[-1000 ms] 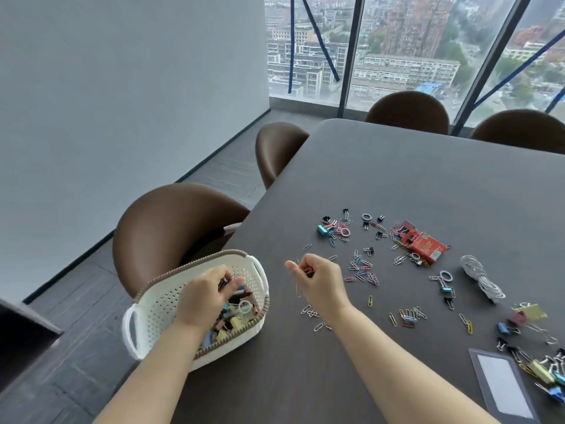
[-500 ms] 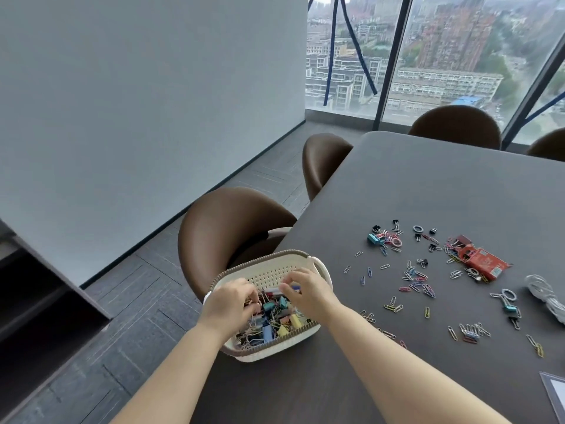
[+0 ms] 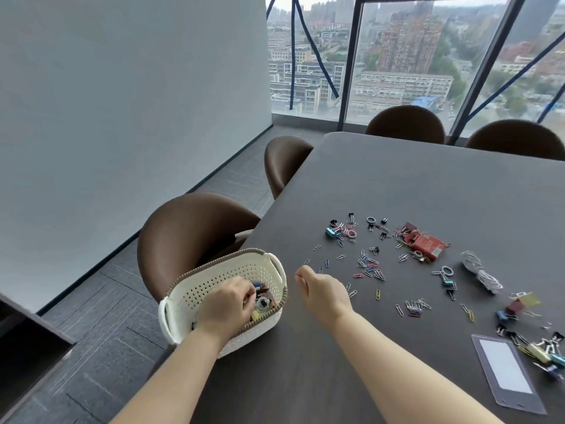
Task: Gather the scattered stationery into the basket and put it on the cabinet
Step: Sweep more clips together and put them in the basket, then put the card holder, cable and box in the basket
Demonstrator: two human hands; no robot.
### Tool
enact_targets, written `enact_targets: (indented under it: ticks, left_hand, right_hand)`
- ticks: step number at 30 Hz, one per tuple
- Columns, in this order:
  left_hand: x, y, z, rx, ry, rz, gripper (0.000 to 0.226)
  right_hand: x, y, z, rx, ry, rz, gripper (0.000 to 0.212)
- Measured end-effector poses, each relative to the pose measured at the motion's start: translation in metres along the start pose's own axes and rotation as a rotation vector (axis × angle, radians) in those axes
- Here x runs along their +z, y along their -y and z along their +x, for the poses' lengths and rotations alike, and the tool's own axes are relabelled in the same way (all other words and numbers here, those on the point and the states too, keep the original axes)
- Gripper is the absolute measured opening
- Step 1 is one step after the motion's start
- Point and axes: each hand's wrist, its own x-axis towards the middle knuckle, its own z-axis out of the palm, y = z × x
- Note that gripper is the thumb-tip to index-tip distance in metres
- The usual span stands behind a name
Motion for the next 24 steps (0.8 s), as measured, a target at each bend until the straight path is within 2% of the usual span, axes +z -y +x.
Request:
enact_targets:
  ticks: [2, 5, 9, 11, 13, 17, 20, 24]
  left_hand:
    - [0.011, -0.031, 0.007, 0.088, -0.001, -0.017, 0.012]
    - [0.04, -0.083, 0.017, 0.207, 0.029, -0.026, 0.022]
    - [0.088, -0.161, 0.021, 0.363, 0.113, 0.003, 0.021]
    - [0.11, -0.199, 0.021, 0.439, 0.19, 0.029, 0.014]
    - [0.137, -0.234, 0.021, 0.504, 0.29, 0.052, 0.023]
    - [0.171, -0.3, 0.019, 0.534, 0.497, 0.115, 0.031]
    - [0.196, -0.335, 0.017, 0.598, 0.685, 0.15, 0.056]
    - [0.217, -0.374, 0.019, 0.657, 0.769, 0.163, 0.067]
  right_hand:
    - [-0.01, -0.031, -0.021, 0.061, -0.023, -0.055, 0.024]
    - [-0.027, -0.091, -0.063, 0.176, -0.049, -0.145, 0.026]
    - [-0.059, -0.173, -0.132, 0.389, -0.083, -0.303, 0.017]
    - [-0.07, -0.207, -0.167, 0.529, -0.011, -0.276, 0.021]
    - [-0.076, -0.24, -0.197, 0.63, 0.033, -0.275, 0.026]
    - [-0.086, -0.282, -0.236, 0.678, 0.043, -0.294, 0.026]
    - [-0.09, -0.308, -0.251, 0.686, 0.107, -0.311, 0.035]
    - [-0.101, -0.332, -0.256, 0.706, 0.104, -0.31, 0.042]
